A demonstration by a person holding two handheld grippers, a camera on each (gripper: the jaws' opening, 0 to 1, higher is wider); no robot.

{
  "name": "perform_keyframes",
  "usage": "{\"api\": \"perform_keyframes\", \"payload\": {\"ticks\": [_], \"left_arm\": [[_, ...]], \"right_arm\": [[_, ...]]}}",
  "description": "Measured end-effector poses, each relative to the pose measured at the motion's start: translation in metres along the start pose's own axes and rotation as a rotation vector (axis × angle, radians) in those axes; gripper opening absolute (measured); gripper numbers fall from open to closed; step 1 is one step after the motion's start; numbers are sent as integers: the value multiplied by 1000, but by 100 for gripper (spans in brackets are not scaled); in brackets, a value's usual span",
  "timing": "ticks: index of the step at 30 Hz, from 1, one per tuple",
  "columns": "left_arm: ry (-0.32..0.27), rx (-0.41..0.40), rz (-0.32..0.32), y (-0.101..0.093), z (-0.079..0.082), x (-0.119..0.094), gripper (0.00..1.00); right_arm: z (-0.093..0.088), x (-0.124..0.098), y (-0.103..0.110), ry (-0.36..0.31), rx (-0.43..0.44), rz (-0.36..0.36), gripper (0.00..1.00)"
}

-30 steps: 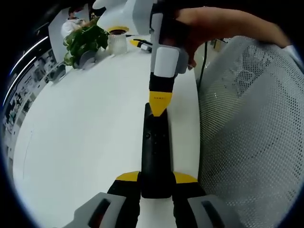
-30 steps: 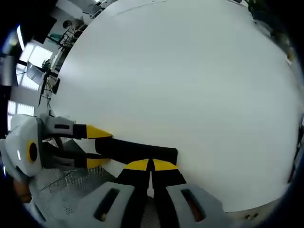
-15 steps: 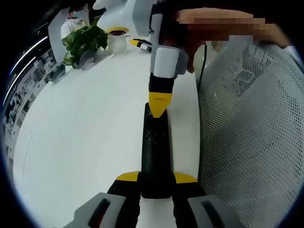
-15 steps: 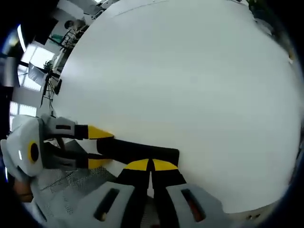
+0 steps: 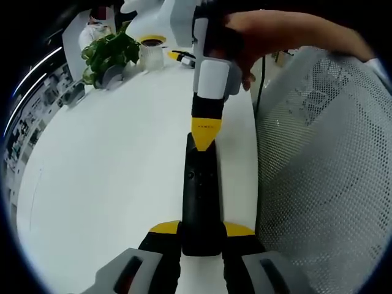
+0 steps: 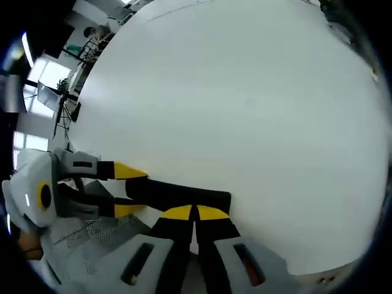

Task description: Press the specified remote control buttons in sequence, fully releasing each button before pressing the next.

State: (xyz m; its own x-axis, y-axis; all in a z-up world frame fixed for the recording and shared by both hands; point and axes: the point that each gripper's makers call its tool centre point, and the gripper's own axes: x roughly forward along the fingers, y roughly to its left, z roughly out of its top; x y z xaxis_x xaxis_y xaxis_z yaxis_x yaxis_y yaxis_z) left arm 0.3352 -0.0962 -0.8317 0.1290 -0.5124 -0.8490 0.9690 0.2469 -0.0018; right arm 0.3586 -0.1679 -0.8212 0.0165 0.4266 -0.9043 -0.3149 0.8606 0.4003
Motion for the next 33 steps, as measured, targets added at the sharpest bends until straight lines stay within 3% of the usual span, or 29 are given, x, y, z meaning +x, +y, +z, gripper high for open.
{"api": "perform_keyframes", "payload": {"ticks": [9,18,33], "left_arm": [[1,-1,0,0,0,0,25],[2,2,-1,1,0,0,25],[5,0,1,1,0,0,25]], "right_arm": [[12,1,8,-76,-2,24,0],[8,7,7,-53,-46,-11,0],[10,8,7,-83,-92,-44,0]]}}
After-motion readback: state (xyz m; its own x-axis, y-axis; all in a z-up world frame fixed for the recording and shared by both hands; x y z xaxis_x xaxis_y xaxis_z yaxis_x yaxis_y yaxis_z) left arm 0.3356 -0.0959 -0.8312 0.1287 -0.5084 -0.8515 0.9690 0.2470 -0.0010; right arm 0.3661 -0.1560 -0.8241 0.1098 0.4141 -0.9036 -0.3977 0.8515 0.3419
